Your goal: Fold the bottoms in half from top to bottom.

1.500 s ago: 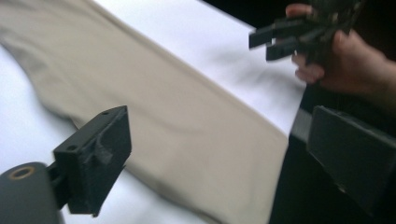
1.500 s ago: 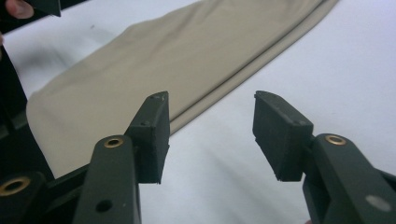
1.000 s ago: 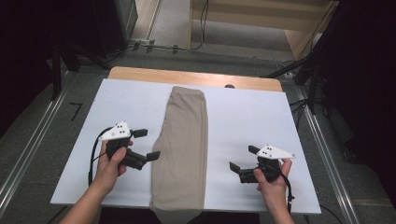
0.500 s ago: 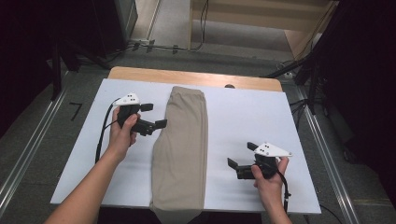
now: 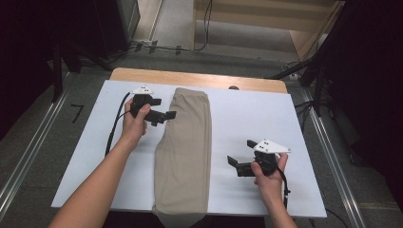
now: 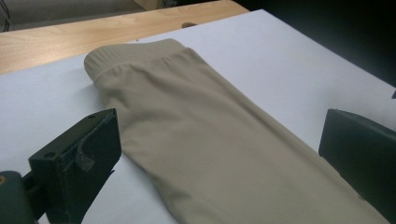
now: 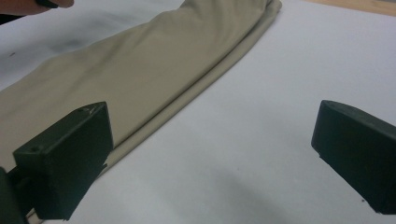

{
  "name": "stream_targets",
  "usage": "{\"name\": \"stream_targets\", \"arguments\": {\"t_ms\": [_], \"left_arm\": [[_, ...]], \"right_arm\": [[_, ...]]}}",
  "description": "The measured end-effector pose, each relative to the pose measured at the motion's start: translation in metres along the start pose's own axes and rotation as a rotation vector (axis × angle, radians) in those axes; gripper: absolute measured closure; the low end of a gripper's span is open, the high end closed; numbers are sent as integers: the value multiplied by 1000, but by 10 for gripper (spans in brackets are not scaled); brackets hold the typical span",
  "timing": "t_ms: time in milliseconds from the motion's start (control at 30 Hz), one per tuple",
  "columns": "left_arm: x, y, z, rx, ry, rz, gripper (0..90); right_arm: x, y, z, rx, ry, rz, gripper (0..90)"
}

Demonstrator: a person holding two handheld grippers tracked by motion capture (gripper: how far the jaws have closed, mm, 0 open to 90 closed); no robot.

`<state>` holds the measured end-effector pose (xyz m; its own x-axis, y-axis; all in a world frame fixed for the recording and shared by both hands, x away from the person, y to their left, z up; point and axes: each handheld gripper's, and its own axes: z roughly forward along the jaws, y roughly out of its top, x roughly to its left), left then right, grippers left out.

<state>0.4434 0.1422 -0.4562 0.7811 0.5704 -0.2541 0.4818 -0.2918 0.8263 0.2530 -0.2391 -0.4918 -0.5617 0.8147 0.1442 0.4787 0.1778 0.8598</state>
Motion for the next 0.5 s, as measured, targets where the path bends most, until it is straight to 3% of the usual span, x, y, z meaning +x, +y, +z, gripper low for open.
{"name": "stream_targets", "arguments": {"t_ms": [233,400,500], "left_arm": [[13,4,20,40,30,-20,0],[21,4,32,57,27,-51,0],[26,3,39,93,50,-59,67]], "right_arm": [[-13,21,23,-4,13,5,0],[-27,38,49,3,16,18,0],[-34,47,66,21,31,31,0]]}}
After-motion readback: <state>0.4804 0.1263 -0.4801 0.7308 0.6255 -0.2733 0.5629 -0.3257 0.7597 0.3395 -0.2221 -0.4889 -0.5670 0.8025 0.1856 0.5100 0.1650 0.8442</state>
